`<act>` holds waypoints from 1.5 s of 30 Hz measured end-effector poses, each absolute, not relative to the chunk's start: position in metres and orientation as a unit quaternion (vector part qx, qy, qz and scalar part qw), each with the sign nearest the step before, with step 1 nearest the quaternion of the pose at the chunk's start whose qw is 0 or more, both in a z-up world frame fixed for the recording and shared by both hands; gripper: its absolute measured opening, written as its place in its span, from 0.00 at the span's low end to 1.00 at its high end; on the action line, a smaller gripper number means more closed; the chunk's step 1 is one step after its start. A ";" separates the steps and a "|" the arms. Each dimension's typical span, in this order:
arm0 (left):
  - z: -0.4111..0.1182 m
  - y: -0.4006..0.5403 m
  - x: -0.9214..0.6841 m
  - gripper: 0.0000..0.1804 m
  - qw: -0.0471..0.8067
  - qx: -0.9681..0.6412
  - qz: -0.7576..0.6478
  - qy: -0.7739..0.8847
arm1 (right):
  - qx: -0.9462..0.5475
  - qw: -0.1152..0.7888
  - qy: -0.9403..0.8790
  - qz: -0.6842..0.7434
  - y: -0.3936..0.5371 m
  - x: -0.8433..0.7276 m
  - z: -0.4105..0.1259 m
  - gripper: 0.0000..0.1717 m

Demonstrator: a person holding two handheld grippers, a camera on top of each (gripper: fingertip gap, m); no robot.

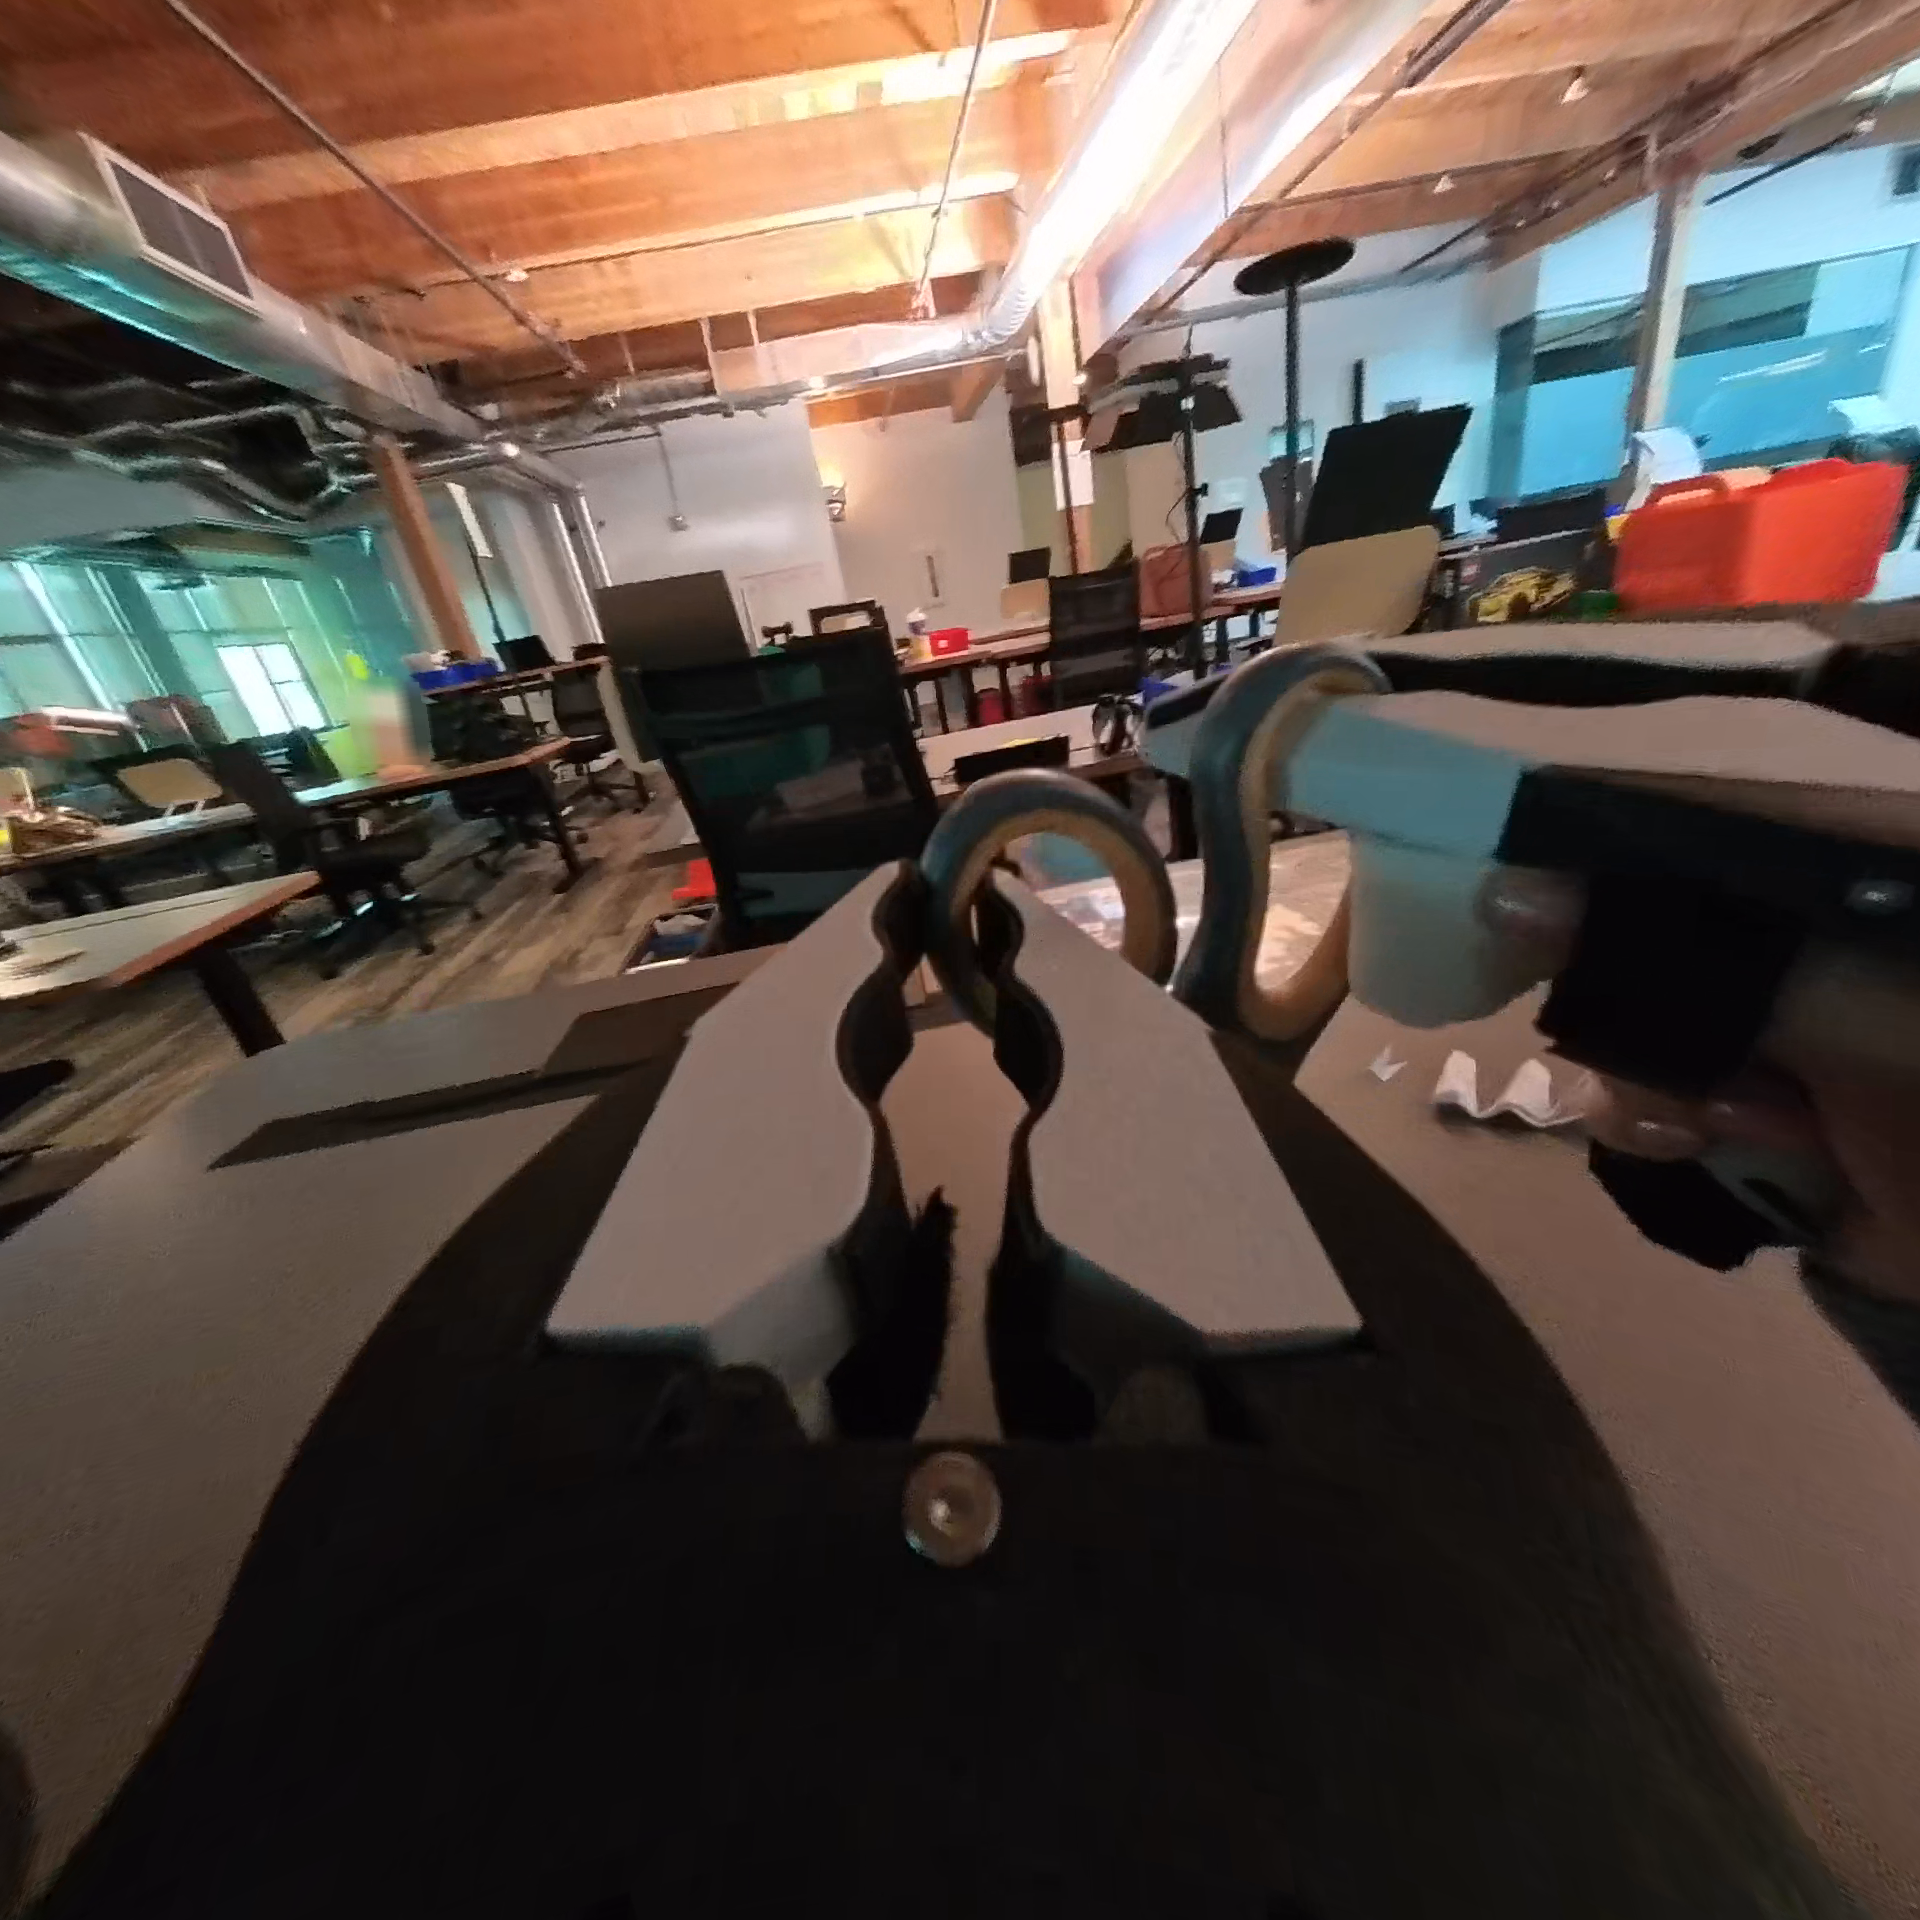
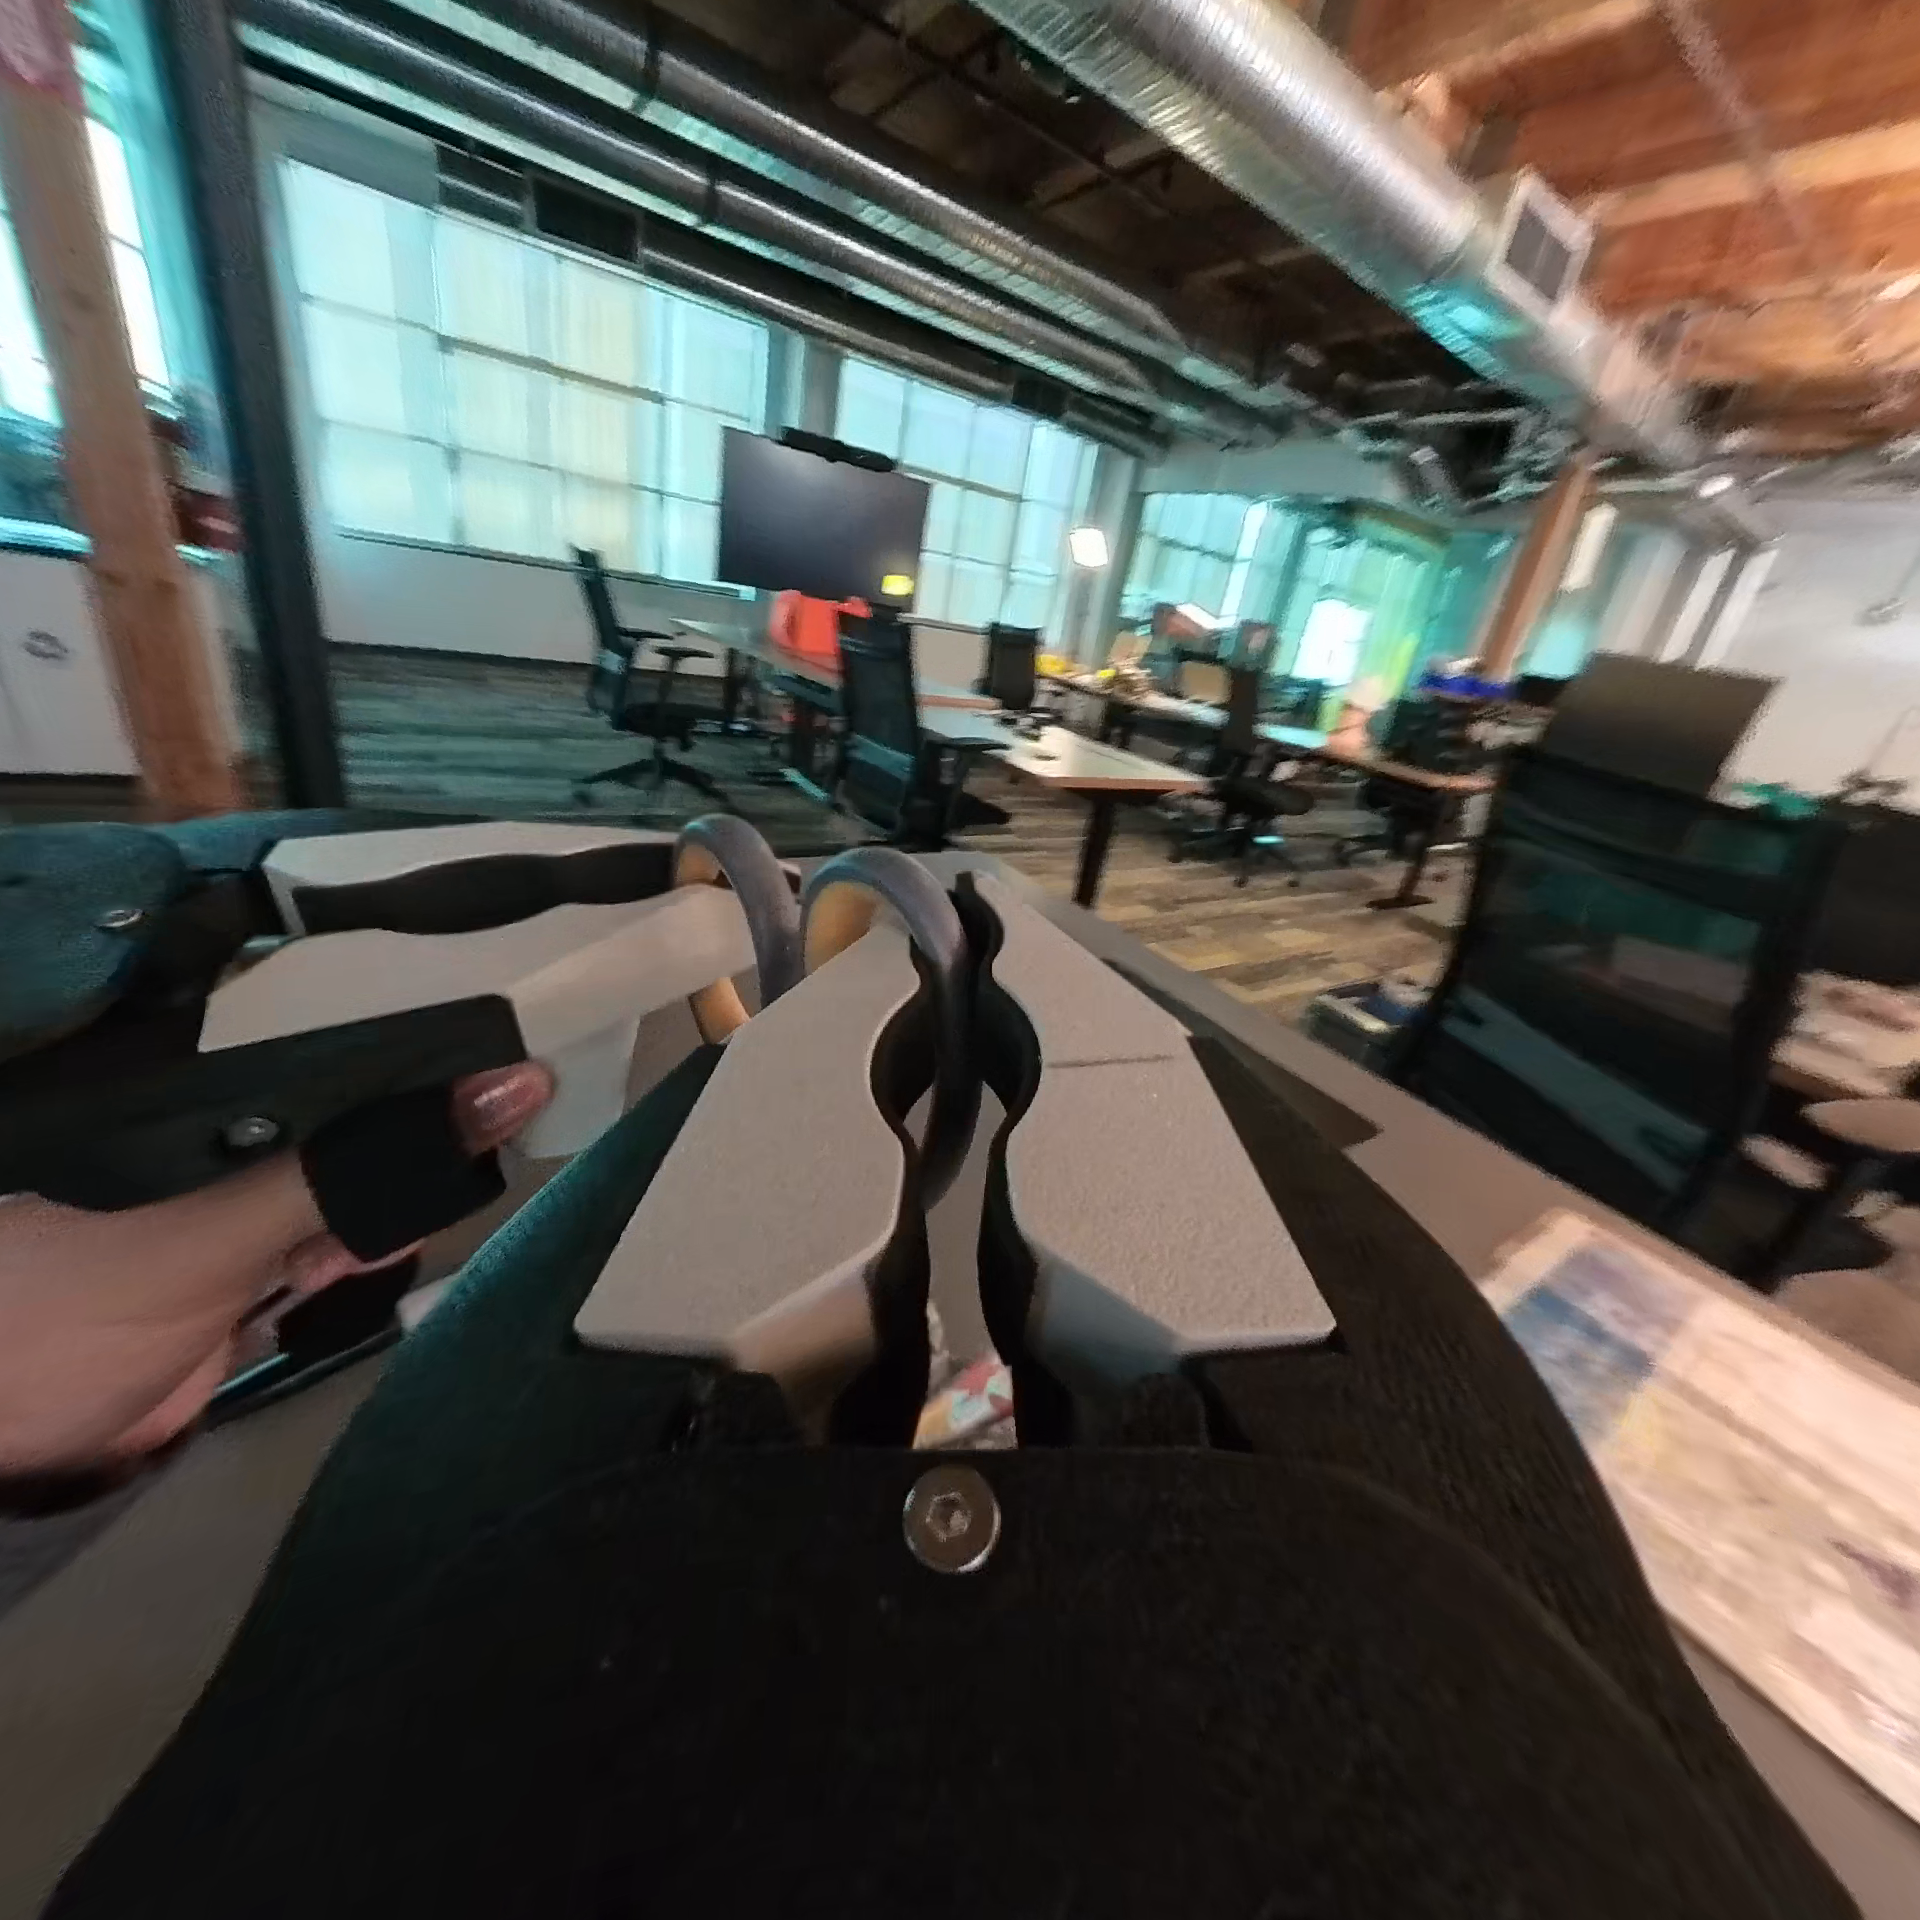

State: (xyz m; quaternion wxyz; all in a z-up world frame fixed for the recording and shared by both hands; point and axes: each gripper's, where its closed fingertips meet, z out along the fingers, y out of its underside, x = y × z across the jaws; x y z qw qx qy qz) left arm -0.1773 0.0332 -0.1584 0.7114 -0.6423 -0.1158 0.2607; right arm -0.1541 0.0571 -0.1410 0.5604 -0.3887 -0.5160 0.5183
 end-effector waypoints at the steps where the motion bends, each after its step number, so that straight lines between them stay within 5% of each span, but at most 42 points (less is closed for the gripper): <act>1: -0.159 0.034 -0.178 0.04 0.713 -0.641 0.258 -0.120 | -0.388 0.570 -0.513 0.511 0.056 -0.153 -0.140 0.00; 45: -0.163 -0.003 -0.217 0.04 0.740 -0.599 0.249 -0.179 | -0.463 0.472 -0.520 0.541 0.102 -0.175 -0.164 0.00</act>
